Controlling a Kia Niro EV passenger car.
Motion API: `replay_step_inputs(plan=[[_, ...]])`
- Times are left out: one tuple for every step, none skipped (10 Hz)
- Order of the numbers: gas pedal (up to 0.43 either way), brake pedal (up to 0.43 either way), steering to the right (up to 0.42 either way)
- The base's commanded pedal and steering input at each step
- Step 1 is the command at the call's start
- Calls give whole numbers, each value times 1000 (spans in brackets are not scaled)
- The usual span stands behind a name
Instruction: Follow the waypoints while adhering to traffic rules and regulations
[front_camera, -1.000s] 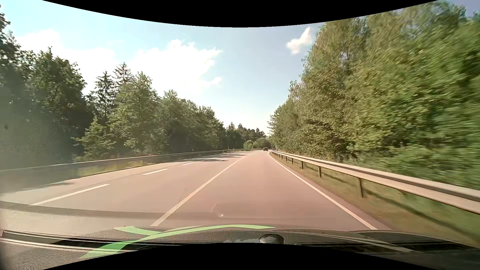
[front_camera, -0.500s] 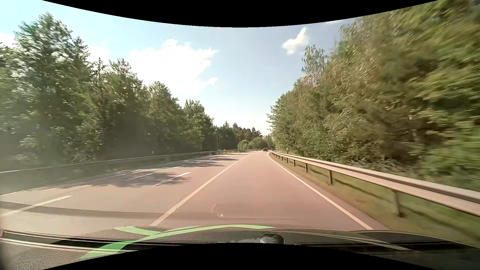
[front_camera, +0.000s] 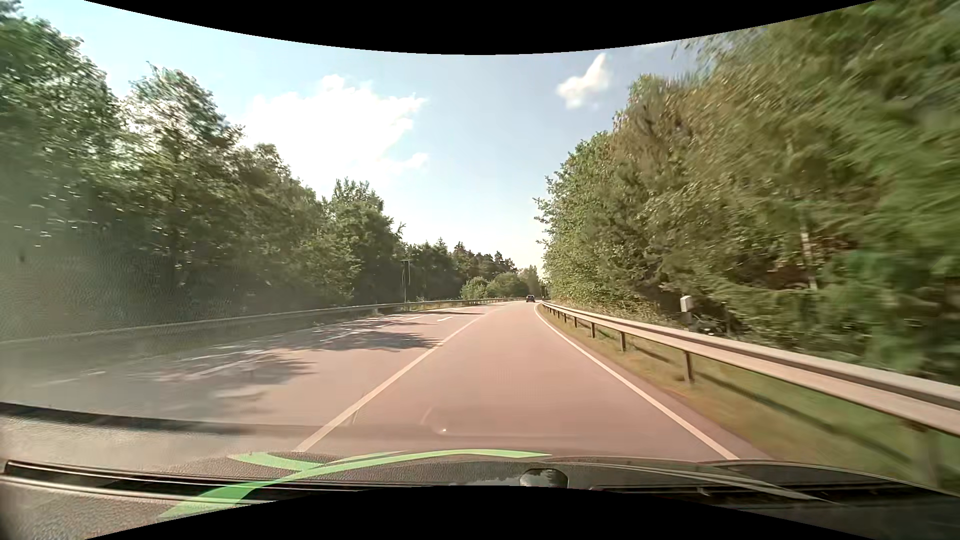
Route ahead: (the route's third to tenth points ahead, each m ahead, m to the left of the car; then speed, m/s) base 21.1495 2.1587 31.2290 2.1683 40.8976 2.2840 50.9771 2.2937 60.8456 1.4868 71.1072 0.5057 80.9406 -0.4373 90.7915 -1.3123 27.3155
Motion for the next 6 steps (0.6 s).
replay_step_inputs(plan=[[197,0,8],[209,0,8],[209,0,7],[209,0,7],[209,0,7],[228,0,7]])
